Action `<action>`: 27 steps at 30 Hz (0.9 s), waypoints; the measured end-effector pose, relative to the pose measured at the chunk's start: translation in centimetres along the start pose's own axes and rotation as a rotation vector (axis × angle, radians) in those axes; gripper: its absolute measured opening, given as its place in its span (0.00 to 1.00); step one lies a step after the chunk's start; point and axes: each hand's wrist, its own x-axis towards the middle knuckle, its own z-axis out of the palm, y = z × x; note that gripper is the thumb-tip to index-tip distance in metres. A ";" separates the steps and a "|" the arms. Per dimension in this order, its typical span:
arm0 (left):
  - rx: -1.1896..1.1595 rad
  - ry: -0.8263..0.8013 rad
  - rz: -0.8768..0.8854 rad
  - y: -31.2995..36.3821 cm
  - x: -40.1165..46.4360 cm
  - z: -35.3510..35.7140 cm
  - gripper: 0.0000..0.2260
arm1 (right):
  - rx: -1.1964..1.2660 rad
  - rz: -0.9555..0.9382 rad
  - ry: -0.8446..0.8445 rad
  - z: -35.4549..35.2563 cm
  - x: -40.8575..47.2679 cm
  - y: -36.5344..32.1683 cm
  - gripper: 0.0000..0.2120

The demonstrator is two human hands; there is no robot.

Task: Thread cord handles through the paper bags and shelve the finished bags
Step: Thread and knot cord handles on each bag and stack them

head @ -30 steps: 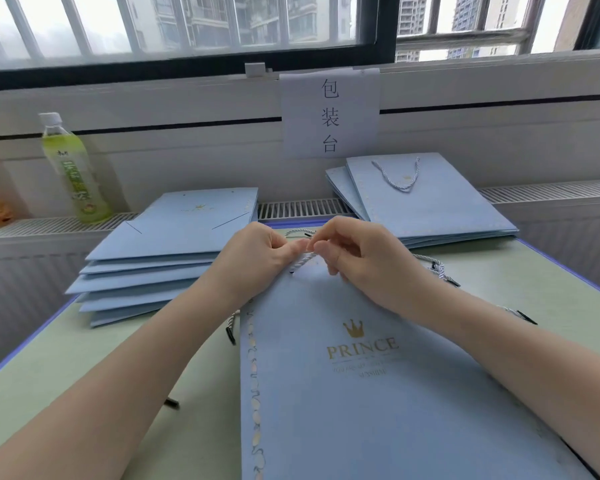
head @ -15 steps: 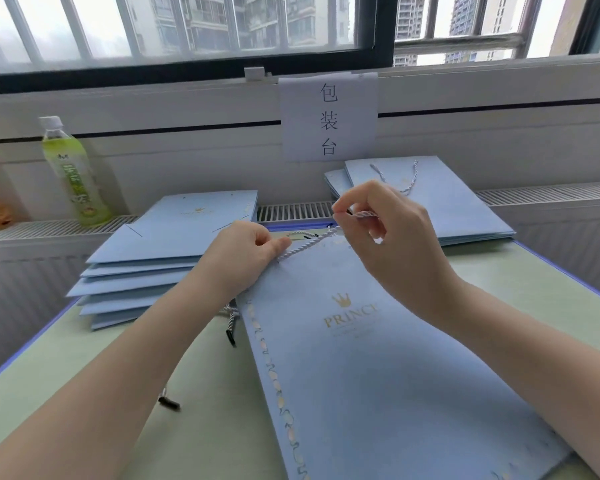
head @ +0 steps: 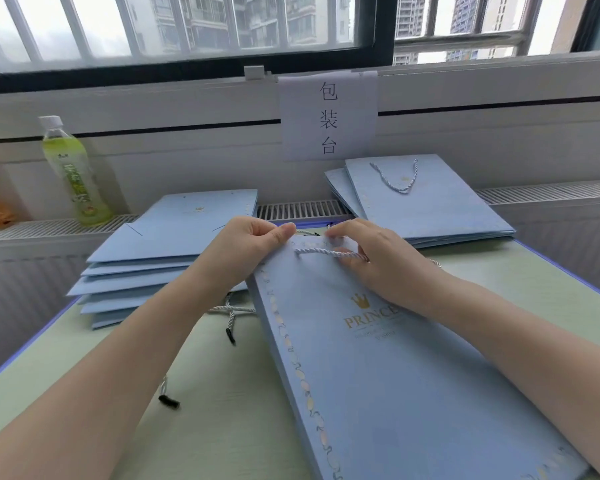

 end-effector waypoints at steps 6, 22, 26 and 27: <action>-0.133 0.008 -0.029 0.0 0.1 0.2 0.20 | 0.088 -0.045 0.046 0.2 0.2 -0.3 0.14; 0.493 0.107 -0.027 -0.4 0.2 -0.3 0.12 | 0.630 0.171 0.334 -2.2 0.7 -1.5 0.14; 0.647 0.053 -0.081 0.0 0.2 -0.7 0.12 | 0.809 0.252 0.490 -3.3 1.0 -0.8 0.15; 0.673 0.031 -0.093 0.2 0.2 -0.9 0.12 | 0.807 0.259 0.521 -3.3 1.0 -0.6 0.15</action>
